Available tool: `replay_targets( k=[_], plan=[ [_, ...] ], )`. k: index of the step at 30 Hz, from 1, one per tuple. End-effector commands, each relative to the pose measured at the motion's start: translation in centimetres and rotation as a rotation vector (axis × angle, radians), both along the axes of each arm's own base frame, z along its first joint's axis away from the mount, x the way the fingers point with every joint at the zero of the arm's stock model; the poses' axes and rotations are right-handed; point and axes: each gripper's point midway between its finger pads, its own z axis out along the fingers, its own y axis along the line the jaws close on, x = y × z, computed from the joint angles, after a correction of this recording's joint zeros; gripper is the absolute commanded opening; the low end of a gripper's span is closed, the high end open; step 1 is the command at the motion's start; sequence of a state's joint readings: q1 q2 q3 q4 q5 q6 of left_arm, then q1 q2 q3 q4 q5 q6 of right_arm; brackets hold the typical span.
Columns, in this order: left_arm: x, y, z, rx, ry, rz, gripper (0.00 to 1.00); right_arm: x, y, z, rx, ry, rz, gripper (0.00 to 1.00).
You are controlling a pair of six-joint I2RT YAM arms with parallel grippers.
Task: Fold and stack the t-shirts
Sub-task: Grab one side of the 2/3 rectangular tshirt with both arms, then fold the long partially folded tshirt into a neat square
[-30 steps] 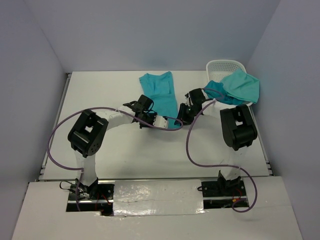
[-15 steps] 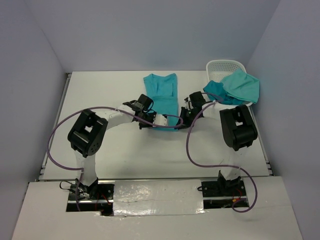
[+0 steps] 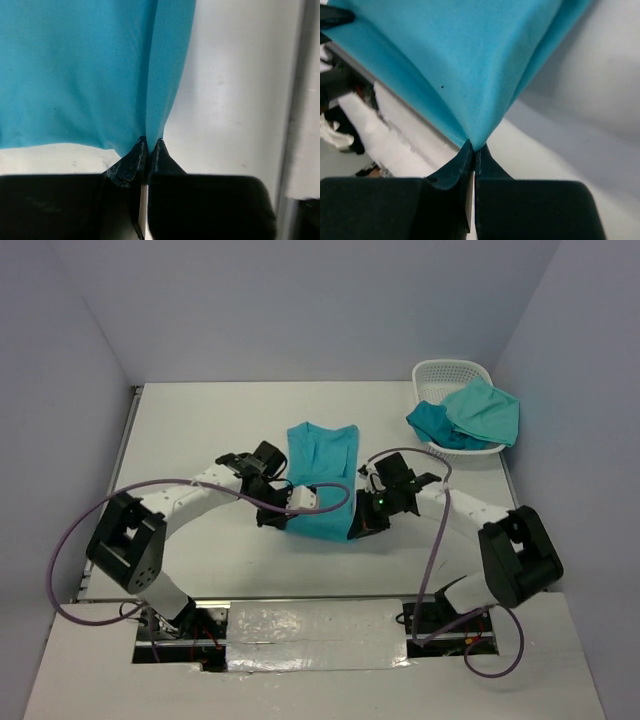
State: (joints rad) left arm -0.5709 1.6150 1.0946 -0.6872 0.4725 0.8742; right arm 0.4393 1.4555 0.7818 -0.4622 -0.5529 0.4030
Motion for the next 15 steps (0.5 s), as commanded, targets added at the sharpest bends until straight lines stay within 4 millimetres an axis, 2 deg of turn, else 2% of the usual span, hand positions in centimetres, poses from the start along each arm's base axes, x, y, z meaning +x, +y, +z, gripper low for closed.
replay_targets(
  k=[1,3,5,6,8,9,10,11,12,13,14,15],
  plan=[
    [-4.8,2.2,1.8,0.048,0.140,0.040,0.00,-4.5,-0.4,0.5,-0.014,0.088,0.036,0.00],
    [-6.0,2.3,2.9,0.035,0.154,0.037,0.00,-6.4,-0.2,1.9,-0.006,0.092,0.073,0.00],
    [-7.0,2.5,4.9,0.012,0.168,0.039,0.00,-6.9,0.0,3.6,0.022,0.089,0.084,0.00],
    [-7.7,2.7,5.7,0.007,0.199,0.047,0.00,-6.7,0.2,5.5,0.046,0.066,0.075,0.00],
    [-6.7,2.0,8.0,-0.033,0.182,0.058,0.00,-6.0,0.5,7.7,0.068,0.028,0.073,0.00],
    [-5.9,2.1,8.7,-0.049,0.183,0.086,0.00,-5.5,0.3,8.2,0.055,0.038,0.056,0.00],
    [-4.7,1.7,10.0,-0.072,0.178,0.104,0.00,-3.9,1.0,10.3,0.076,-0.019,0.062,0.00],
    [-3.8,1.6,10.6,-0.083,0.171,0.124,0.00,-3.1,1.1,10.9,0.081,-0.025,0.056,0.00],
    [-2.4,1.9,11.0,-0.090,0.164,0.166,0.00,-1.2,1.3,11.6,0.091,-0.035,0.037,0.00],
    [-0.3,1.7,11.6,-0.102,0.144,0.195,0.00,-0.3,1.3,11.7,0.091,-0.037,0.028,0.00],
    [1.2,2.3,11.8,-0.101,0.138,0.246,0.00,0.7,1.1,11.5,0.078,-0.045,0.025,0.00],
    [3.1,2.1,11.9,-0.106,0.130,0.271,0.00,2.6,1.0,11.3,0.063,-0.046,0.008,0.00]
  ],
)
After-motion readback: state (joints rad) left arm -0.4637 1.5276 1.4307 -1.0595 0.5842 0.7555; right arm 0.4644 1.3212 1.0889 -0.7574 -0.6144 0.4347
